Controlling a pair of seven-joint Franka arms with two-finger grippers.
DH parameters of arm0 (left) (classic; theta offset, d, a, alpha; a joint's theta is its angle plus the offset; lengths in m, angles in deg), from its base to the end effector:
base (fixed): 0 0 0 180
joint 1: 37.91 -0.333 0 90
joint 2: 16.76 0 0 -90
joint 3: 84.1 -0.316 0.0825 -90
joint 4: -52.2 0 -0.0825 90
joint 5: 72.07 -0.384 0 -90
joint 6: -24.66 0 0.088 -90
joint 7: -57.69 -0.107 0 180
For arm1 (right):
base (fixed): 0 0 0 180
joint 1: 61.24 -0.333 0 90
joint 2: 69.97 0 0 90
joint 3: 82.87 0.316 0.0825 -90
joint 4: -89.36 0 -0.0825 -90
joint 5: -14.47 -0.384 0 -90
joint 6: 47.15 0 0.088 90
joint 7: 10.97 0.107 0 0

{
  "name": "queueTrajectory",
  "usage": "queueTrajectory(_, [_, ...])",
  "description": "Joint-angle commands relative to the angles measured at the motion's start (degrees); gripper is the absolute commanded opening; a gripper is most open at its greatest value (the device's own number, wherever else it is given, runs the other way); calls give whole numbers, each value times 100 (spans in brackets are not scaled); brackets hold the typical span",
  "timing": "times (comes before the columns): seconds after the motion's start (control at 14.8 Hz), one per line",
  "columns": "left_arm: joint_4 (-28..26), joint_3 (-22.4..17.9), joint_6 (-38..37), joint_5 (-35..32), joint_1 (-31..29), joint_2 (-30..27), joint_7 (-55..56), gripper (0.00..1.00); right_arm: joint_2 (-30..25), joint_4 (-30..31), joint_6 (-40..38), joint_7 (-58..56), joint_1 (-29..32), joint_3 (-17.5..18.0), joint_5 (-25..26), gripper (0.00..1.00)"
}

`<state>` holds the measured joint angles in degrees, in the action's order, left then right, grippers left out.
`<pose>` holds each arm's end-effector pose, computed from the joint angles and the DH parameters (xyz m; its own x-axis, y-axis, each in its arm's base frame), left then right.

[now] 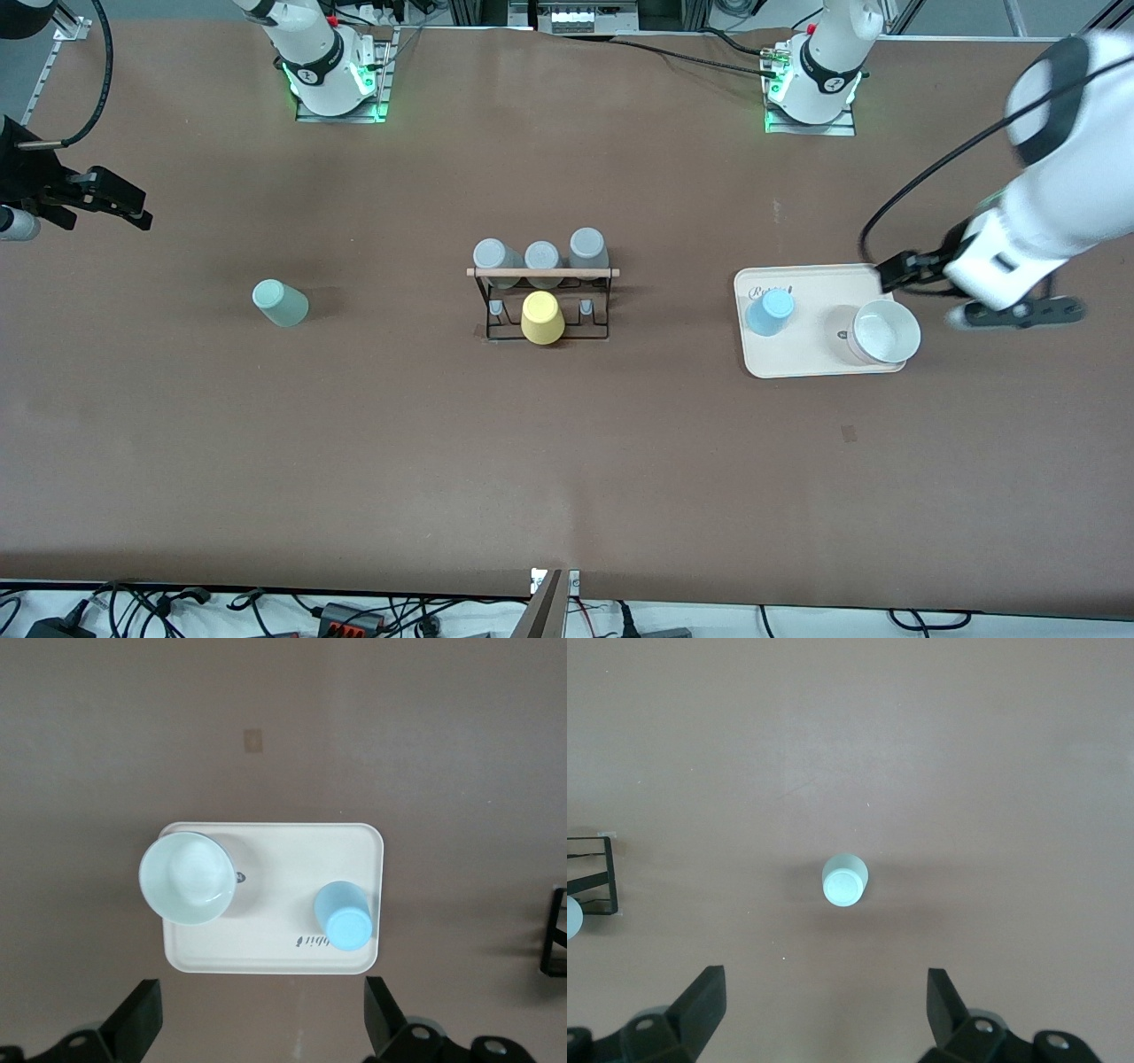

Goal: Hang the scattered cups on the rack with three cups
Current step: 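Lower the left gripper and grasp the light blue cup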

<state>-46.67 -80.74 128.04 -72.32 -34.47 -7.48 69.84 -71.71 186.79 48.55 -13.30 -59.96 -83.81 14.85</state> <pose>0.5978 -0.0691 0.4765 0.9923 0.0926 -0.0821 0.0919 -0.9957 -0.0123 0.5507 -0.0221 0.5884 1.0000 0.0026 -0.0001 0.0026 -1.0000 0.0061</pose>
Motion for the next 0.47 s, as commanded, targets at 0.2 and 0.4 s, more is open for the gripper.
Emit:
queueTrajectory(0.2, [-519, 164, 665, -46, 350, 792, 823, 100, -2, -66, -69, -84, 65, 76, 24, 100])
queueTrajectory(0.4, [-1297, 209, 1777, -46, 447, 900, 990, 100, 16, -57, -60, -84, 74, 76, 24, 100])
